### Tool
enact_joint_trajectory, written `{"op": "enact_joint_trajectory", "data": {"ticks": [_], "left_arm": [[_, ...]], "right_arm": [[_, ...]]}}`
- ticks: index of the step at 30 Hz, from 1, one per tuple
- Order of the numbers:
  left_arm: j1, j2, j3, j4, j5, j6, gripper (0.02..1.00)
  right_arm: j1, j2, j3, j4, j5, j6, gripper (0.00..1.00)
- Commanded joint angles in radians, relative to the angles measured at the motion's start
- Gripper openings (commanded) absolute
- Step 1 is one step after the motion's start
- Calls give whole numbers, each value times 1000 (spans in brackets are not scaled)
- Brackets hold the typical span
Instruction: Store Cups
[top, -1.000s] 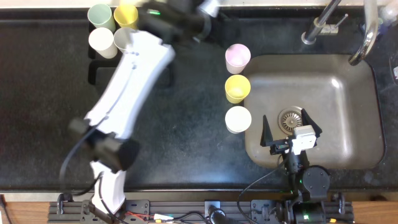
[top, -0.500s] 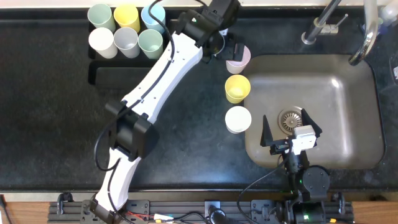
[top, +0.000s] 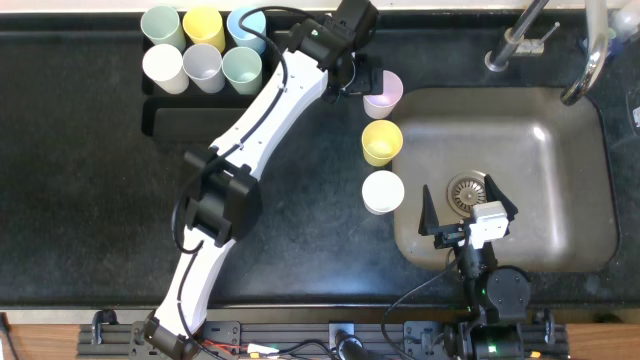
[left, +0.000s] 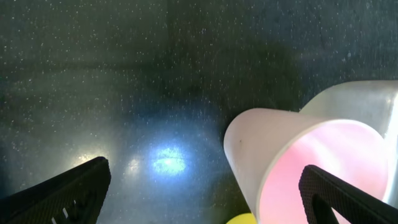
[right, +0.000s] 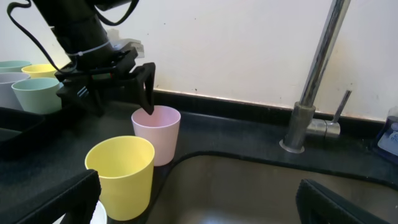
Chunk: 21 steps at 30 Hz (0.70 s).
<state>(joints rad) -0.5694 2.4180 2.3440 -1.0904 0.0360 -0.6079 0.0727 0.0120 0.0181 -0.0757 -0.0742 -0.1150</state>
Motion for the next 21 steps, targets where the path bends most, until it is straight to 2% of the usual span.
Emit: {"op": "enact_joint_trajectory", "data": {"ticks": [1, 4, 5, 6, 7, 8, 9, 16, 21], "left_arm": [[5, 29, 26, 15, -4, -30, 998], [5, 29, 26, 16, -5, -30, 1000], [5, 29, 26, 17, -5, -30, 925], [5, 29, 26, 21, -5, -30, 730], [5, 29, 26, 26, -5, -29, 286], [5, 29, 26, 31, -5, -29, 132], [5, 29, 26, 37, -5, -29, 38], [14, -2, 55, 37, -1, -29, 36], [72, -166, 57, -40, -37, -29, 36]], "right_arm": [[-1, -8, -13, 5, -7, 6, 998], [-1, -8, -13, 5, -7, 6, 996], [-1, -8, -13, 5, -7, 6, 996], [-1, -8, -13, 5, -7, 6, 998], [-1, -8, -13, 5, -7, 6, 998], [-1, -8, -13, 5, -7, 6, 998], [-1, -8, -13, 5, -7, 6, 998], [-1, -8, -13, 5, -7, 6, 996], [-1, -8, -13, 5, -7, 6, 998]]}}
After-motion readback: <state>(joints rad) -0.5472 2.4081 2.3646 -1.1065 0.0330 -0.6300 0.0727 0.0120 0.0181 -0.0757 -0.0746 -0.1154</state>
